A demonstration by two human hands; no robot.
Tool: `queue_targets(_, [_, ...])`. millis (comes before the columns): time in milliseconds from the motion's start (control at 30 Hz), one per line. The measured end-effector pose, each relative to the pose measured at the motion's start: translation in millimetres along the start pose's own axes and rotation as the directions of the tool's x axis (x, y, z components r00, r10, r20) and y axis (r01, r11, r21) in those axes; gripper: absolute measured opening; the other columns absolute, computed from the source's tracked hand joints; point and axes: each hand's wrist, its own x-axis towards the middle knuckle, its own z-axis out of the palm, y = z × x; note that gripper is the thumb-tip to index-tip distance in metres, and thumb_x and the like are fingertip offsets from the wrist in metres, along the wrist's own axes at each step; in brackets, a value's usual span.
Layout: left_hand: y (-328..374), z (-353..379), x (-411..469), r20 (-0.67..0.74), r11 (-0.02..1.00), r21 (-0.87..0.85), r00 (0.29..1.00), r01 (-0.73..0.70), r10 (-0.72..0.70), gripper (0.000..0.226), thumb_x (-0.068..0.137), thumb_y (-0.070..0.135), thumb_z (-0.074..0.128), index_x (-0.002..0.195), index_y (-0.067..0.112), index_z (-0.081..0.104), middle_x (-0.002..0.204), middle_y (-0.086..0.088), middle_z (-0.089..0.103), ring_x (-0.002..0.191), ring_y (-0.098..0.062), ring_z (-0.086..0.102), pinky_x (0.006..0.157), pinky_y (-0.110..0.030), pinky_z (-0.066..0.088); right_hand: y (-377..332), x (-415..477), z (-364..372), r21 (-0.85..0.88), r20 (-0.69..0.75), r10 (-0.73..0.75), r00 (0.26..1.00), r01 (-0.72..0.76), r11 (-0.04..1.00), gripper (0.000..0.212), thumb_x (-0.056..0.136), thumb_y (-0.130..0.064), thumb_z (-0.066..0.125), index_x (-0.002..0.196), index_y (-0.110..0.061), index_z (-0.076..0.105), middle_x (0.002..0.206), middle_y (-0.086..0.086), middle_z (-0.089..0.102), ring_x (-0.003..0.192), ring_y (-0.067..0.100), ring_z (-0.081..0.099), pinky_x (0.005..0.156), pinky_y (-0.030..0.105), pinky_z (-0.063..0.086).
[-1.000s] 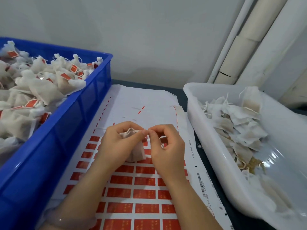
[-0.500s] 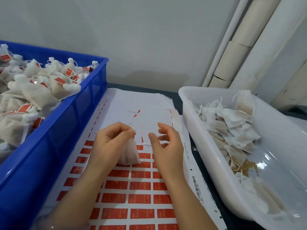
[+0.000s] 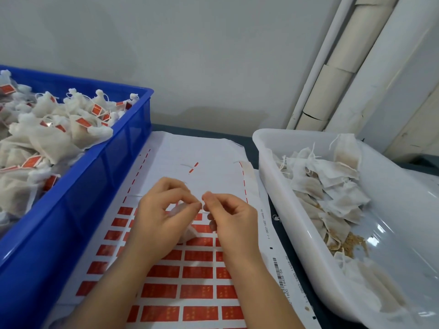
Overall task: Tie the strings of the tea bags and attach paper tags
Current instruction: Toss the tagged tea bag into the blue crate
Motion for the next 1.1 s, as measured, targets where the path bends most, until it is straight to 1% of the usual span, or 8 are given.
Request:
queue_targets(200, [1,-3,-1,0.023,0.999,0.034,0.999,0.042,-0.043,0.02,0.082,0.02,0.065,0.071,0.036,0.062,0.061,0.014,0.06,0.065,-0.002,0.056,0.051,-0.009,0.042,0,-2,-1,0.083,-0.06,-0.026,0.998,0.031,0.996,0.019,0.088,-0.025,0.061,0.07,-0.019,0.063,0.056,-0.009,0.057,0.054,0.001,0.051,0.057,0.013,0.046])
queue_targets(367, [2,-6,4,0.063,0.909,-0.31,0.96,0.279,-0.274,0.033,0.075,0.045,0.055,0.069,0.015,0.065,0.053,0.002,0.061,0.048,-0.008,0.057,0.051,-0.019,0.049,-4,-9,0,0.129,0.091,-0.231,0.969,0.219,0.967,0.017,0.087,-0.019,0.06,0.07,-0.019,0.06,0.06,-0.011,0.058,0.058,0.002,0.055,0.059,0.014,0.047])
queue_targets(500, [-1,-7,6,0.235,0.873,-0.321,0.924,0.367,-0.302,0.005,0.076,0.015,0.071,0.073,0.017,0.068,0.063,-0.006,0.068,0.056,-0.022,0.066,0.055,-0.024,0.056,0,-7,-1,0.061,0.136,-0.312,0.94,0.306,0.95,0.014,0.085,-0.021,0.055,0.072,-0.021,0.056,0.075,-0.011,0.061,0.075,0.002,0.059,0.07,0.015,0.047])
queue_targets(567, [-1,-9,4,0.33,0.874,-0.319,0.907,0.367,-0.26,0.018,0.076,0.002,0.069,0.075,0.02,0.07,0.069,-0.008,0.07,0.063,-0.025,0.068,0.058,-0.023,0.056,2,-3,-6,0.005,0.17,-0.286,0.943,0.29,0.957,0.014,0.087,-0.02,0.054,0.073,-0.021,0.055,0.095,-0.007,0.061,0.096,0.001,0.058,0.082,0.019,0.047])
queue_targets(667, [1,-13,6,0.4,0.89,-0.311,0.895,0.333,-0.195,0.028,0.077,-0.005,0.065,0.079,0.023,0.07,0.075,-0.006,0.072,0.066,-0.027,0.069,0.059,-0.024,0.056,3,-1,-11,0.002,0.316,-0.227,0.921,0.238,0.971,0.016,0.094,-0.014,0.05,0.079,-0.017,0.054,0.112,-0.005,0.059,0.095,-0.001,0.06,0.071,0.016,0.051])
queue_targets(867, [-5,-15,7,0.351,0.923,-0.219,0.908,0.316,-0.227,0.033,0.076,0.002,0.07,0.094,0.022,0.051,0.069,-0.005,0.07,0.062,-0.021,0.068,0.056,-0.022,0.054,4,5,-15,-0.171,0.36,-0.19,0.914,0.265,0.949,0.015,0.09,-0.014,0.058,0.077,-0.022,0.059,0.071,-0.015,0.06,0.068,0.0,0.058,0.065,0.014,0.048])
queue_targets(1000, [-6,-12,5,0.234,0.987,0.006,0.959,0.161,-0.158,0.021,0.076,0.009,0.072,0.076,0.022,0.055,0.067,0.005,0.069,0.061,-0.011,0.067,0.055,-0.021,0.055,9,6,-14,-0.19,0.253,-0.178,0.951,0.229,0.955,0.011,0.088,-0.019,0.063,0.078,-0.014,0.062,0.06,-0.004,0.059,0.058,0.014,0.056,0.063,0.033,0.053])
queue_targets(1100, [-3,-12,5,0.202,0.983,0.185,0.978,0.009,-0.047,0.026,0.078,0.01,0.069,0.07,0.034,0.064,0.059,0.021,0.062,0.062,0.0,0.063,0.061,-0.013,0.05,13,2,-7,-0.125,0.19,-0.192,0.963,0.218,0.968,0.012,0.089,-0.016,0.061,0.077,-0.014,0.06,0.054,0.0,0.054,0.049,0.011,0.052,0.055,0.03,0.051])
